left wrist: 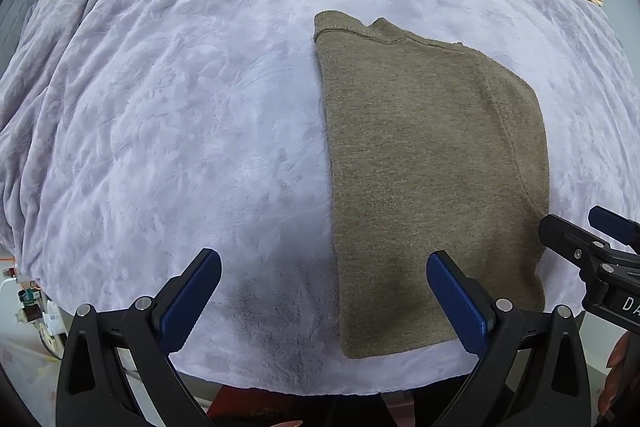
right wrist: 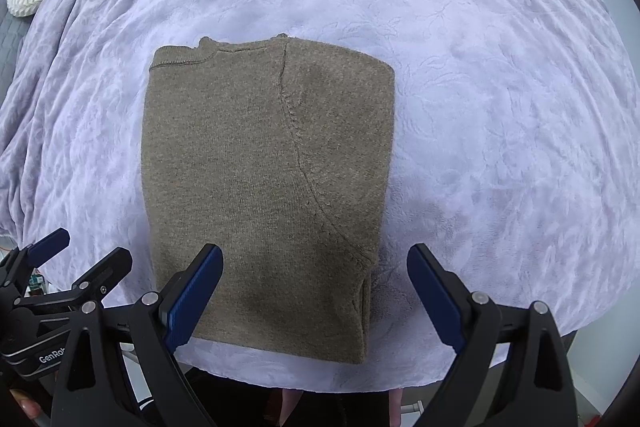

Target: Fold small clothes

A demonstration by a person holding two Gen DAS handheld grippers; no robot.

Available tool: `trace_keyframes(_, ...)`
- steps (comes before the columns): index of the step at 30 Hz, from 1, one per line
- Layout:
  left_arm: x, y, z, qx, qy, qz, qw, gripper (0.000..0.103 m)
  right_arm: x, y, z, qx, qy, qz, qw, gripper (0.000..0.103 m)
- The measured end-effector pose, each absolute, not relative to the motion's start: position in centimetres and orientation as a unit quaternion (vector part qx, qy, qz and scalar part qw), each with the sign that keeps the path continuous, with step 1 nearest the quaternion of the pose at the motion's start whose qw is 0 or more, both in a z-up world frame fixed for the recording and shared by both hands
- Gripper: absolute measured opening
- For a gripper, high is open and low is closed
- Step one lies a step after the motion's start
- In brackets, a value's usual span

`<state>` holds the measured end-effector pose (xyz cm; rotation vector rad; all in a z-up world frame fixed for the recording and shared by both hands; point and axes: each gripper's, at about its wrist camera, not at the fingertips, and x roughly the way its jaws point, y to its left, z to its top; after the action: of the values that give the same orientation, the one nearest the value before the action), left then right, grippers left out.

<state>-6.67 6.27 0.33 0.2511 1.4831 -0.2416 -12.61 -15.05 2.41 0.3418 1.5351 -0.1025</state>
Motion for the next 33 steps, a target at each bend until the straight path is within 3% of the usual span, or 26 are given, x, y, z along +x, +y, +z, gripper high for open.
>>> trace_keyframes(33, -6.63, 6.24, 0.35, 0.117, 0.667, -0.103, 0.728, 0.103, -12.56, -14.47, 2.52, 0.148, 0.692, -0.046, 0.705, 0.095)
